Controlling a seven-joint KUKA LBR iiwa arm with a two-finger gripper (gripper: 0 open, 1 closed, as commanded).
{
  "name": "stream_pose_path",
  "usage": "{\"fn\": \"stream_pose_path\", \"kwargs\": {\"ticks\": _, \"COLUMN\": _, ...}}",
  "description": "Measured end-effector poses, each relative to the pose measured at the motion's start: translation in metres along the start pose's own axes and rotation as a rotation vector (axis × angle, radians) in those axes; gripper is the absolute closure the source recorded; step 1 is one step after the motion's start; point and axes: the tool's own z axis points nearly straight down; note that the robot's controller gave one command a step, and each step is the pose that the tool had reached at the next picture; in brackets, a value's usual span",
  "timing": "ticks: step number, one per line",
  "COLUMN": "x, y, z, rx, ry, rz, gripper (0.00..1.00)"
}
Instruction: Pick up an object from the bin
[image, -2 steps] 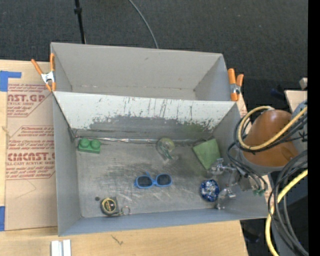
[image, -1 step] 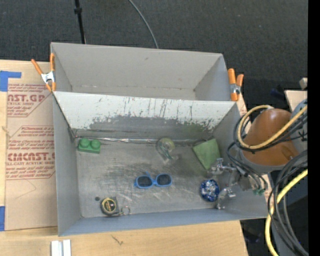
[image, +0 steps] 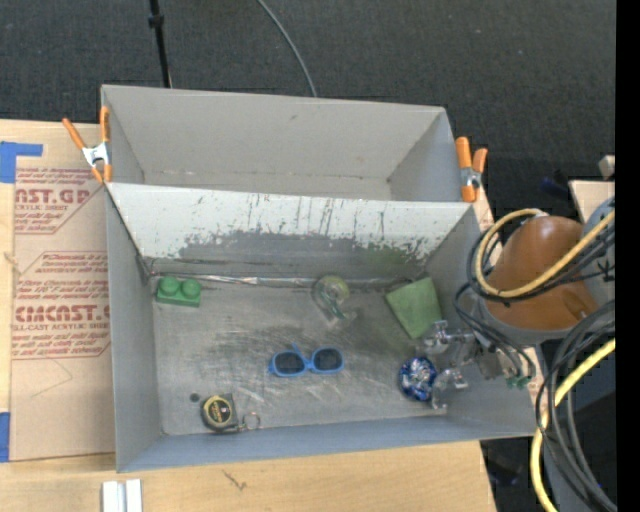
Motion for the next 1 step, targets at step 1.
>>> {"fn": "stream_pose_path", "kwargs": {"ticks": 1, "x": -0.0028, "y": 0.0002, "z": -0.0678, "rx": 0.000, "ry": 0.003, "rz": -0.001, "gripper": 1.00}}
